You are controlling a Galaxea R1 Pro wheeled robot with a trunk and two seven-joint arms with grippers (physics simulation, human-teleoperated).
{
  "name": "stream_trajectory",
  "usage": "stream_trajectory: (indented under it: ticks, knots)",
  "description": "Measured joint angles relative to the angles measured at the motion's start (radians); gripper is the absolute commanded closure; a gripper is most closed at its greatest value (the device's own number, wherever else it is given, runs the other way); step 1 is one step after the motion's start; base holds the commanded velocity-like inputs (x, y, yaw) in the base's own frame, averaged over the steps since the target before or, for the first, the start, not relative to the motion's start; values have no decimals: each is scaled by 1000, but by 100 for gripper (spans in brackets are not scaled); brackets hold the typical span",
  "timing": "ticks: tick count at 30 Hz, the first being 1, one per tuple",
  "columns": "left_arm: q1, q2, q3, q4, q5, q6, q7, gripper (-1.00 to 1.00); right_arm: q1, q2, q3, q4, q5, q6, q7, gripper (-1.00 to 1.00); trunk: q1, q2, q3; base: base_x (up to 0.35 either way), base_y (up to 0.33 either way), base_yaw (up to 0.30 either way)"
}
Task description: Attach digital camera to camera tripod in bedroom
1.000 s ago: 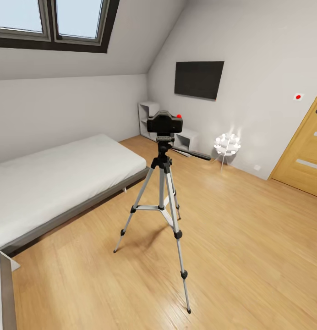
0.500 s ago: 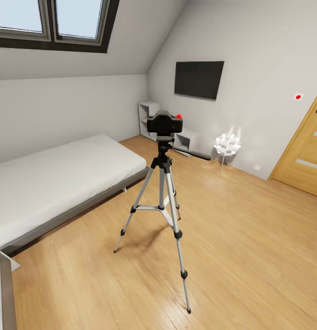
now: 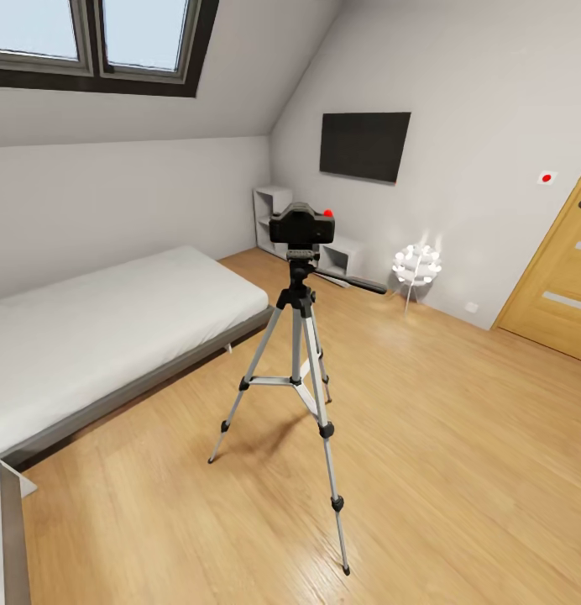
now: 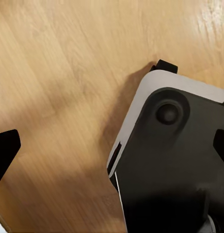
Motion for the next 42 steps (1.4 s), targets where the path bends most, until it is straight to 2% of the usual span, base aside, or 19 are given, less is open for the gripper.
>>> stream_trajectory:
  ticks: [9, 42]
  knots:
    - [0, 0, 2, 0, 0, 0, 0, -100, 0, 2, -2, -2, -6, -3, -1, -100, 0, 0, 7, 0, 0, 0]
    - [0, -1, 1, 0, 1, 0, 0, -100, 0, 2, -3, -3, -4, -4, -1, -100, 0, 0, 60, 0, 0, 0]
